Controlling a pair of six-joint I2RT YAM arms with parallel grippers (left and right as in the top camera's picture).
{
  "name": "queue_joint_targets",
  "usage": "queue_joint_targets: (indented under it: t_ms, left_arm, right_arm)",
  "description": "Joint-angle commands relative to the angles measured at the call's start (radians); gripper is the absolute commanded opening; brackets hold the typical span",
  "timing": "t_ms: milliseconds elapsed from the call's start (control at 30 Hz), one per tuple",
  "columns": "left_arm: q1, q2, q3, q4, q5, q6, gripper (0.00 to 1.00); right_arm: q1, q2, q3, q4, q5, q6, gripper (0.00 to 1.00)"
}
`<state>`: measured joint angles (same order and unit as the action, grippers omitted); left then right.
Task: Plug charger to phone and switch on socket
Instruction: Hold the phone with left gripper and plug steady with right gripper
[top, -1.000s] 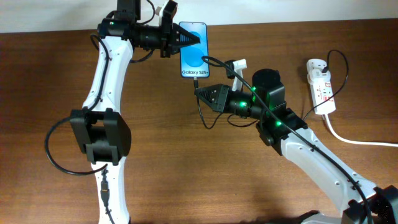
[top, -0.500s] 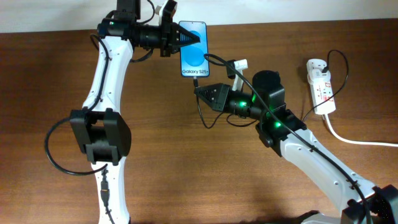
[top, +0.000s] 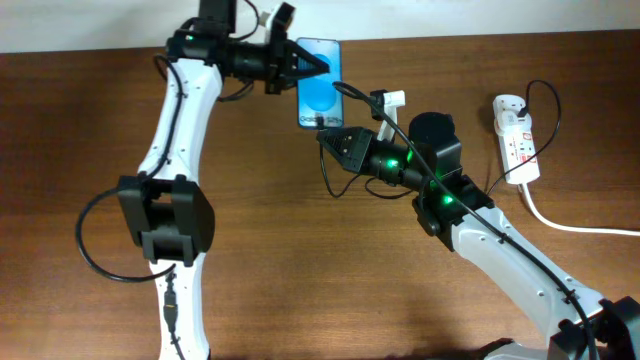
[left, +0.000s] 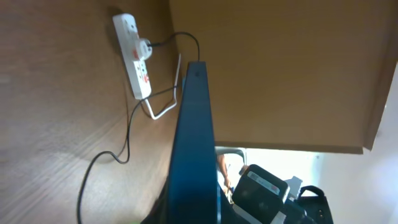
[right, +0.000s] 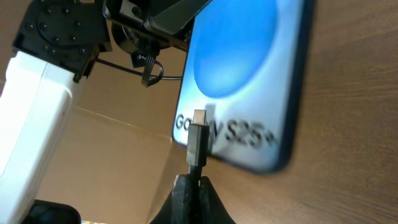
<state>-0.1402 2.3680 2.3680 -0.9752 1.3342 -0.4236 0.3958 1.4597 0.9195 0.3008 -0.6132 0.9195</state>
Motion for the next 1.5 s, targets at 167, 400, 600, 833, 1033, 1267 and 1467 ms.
queue_joint_targets:
  t_ms: [167,400,600,833,1033,1267,1467]
  left_arm:
    - [0.045,-0.01,0.019,0.002,0.03,0.001,0.0]
    - [0.037,-0.01,0.019,0.002,0.03,0.001,0.0]
    - [0.037,-0.01,0.019,0.002,0.03,0.001,0.0]
    - [0.037,-0.01,0.019,0.002,0.031,0.001,0.0]
    - [0.024,-0.01,0.019,0.002,0.031,0.001,0.0]
    - [-0.001,-0.01,0.019,0.002,0.031,0.001,0.0]
    - [-0.001,-0.01,0.019,0.001,0.031,0.001,0.0]
  right_arm:
    - [-0.003,0.0,0.019,-0.011,-0.028,-0.002,0.04]
    - [0.019,0.0,0.019,-0.05,-0.029,-0.002,0.04]
    - [0.034,0.0,0.019,-0.051,-0.03,-0.002,0.04]
    - [0.038,0.0,0.019,-0.061,-0.018,-0.006,0.04]
    - [0.038,0.0,0.019,-0.061,-0.003,-0.006,0.04]
    - [0.036,0.0,0.019,-0.061,-0.003,-0.006,0.04]
    - [0.035,0.0,0.019,-0.061,0.018,-0.005,0.04]
